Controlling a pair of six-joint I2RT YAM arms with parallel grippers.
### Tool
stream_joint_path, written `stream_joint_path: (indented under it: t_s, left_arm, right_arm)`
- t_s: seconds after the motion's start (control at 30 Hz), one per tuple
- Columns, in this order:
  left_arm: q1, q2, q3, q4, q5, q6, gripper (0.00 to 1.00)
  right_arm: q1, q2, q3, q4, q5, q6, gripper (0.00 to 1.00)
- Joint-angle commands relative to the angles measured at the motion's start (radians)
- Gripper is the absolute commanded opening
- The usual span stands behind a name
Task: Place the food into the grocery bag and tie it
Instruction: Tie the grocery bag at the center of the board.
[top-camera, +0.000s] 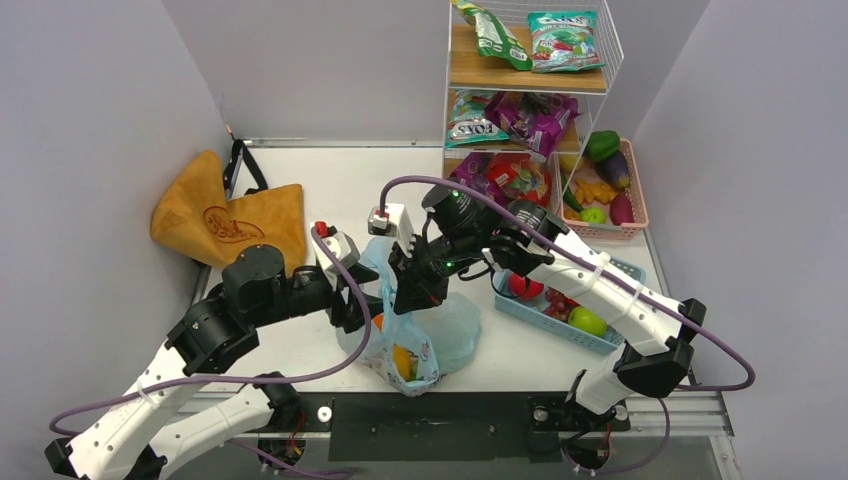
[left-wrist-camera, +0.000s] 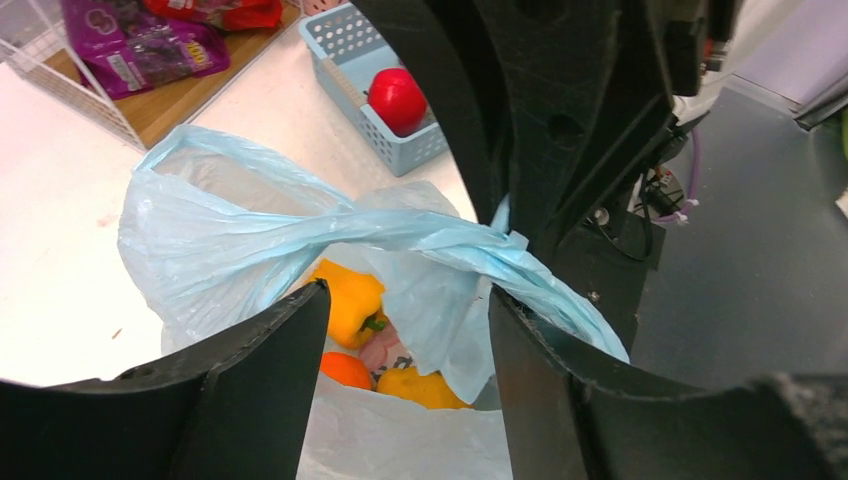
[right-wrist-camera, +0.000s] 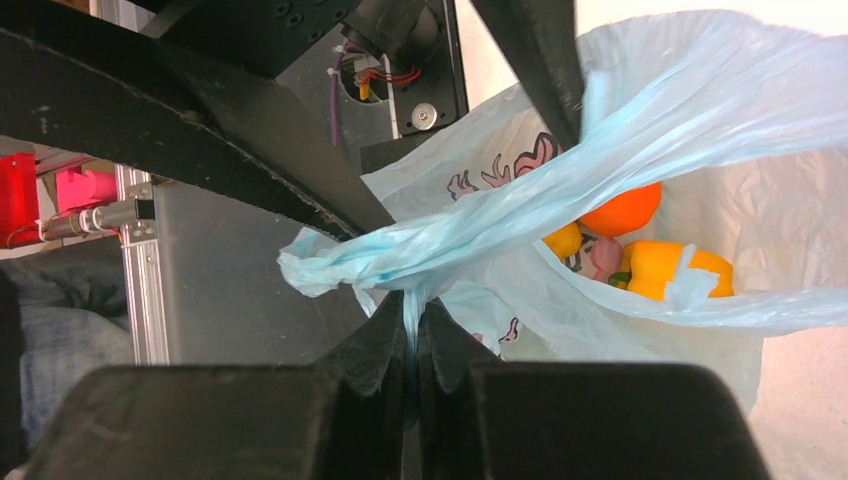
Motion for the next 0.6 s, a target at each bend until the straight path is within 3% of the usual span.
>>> stream_joint_path:
  t_s: [0.0, 0.2, 0.4, 0.57]
  left_arm:
    - [-0.003, -0.004, 0.019, 0.010, -0.069, 0.030, 0.58]
    - [-0.003, -0.009, 0.042, -0.028, -0.108, 0.033, 0.61]
    - [-0.004, -0.027, 0.015, 0.013, -0.028, 0.010, 0.64]
    - [-0.003, -0.036, -0.028, 0.093, 0.018, -0.020, 0.61]
  right_arm:
    - [0.009, -0.030, -0.009, 0.046, -0.032, 0.004, 0.00]
    - [0.010, -0.030, -0.011, 0.046, -0.032, 0.004, 0.00]
    - [0.009, -0.025, -0.010, 0.054, -0.036, 0.006, 0.00]
    - [0.011, -0.020, -0.006, 0.061, -0.042, 0.010, 0.00]
